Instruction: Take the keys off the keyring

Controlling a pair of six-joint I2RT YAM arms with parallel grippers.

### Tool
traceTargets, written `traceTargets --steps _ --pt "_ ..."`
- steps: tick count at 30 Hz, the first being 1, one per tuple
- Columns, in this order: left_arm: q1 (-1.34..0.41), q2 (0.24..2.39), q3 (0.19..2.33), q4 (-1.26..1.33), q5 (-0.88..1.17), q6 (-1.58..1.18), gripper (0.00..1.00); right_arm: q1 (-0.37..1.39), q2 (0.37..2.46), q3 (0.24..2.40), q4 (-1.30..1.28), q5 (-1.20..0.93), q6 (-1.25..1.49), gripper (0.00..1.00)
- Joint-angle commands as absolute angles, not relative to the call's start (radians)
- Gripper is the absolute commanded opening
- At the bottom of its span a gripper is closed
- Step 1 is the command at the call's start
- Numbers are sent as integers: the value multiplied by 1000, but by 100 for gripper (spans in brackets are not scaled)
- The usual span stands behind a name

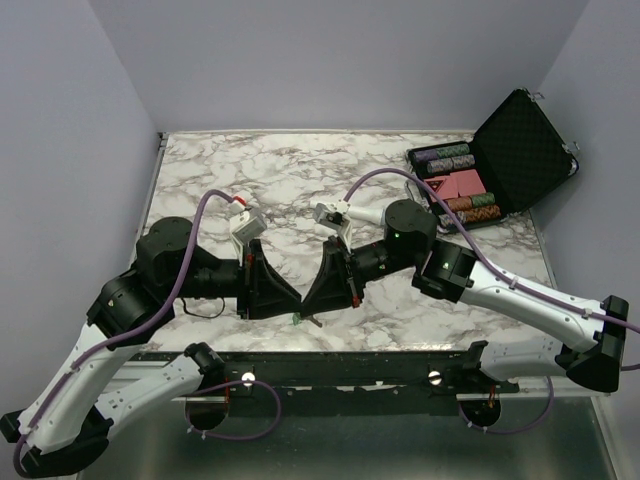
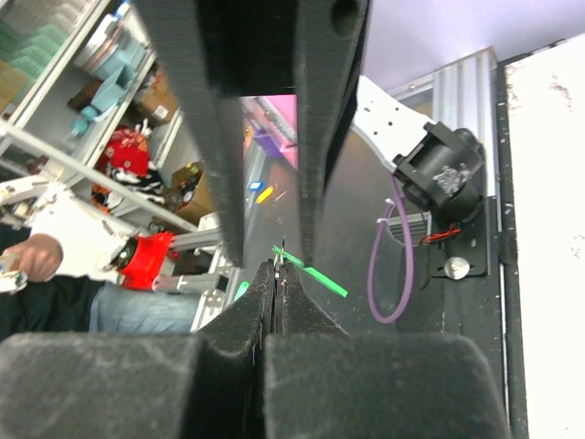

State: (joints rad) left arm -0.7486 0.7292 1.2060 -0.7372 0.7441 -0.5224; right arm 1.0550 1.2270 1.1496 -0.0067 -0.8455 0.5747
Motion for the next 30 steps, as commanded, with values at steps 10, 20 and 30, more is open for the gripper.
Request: traceTargets --steps 10,20,30 --pt "-759 680 1309 -687 480 -575 72 1058 1180 1173 -35 -739 543 1" --pt "-759 520 1063 -325 399 -790 65 1058 1147 1131 161 -623 598 1" --pt "-759 511 1046 -295 344 -825 50 1058 1132 1103 259 -621 635 1"
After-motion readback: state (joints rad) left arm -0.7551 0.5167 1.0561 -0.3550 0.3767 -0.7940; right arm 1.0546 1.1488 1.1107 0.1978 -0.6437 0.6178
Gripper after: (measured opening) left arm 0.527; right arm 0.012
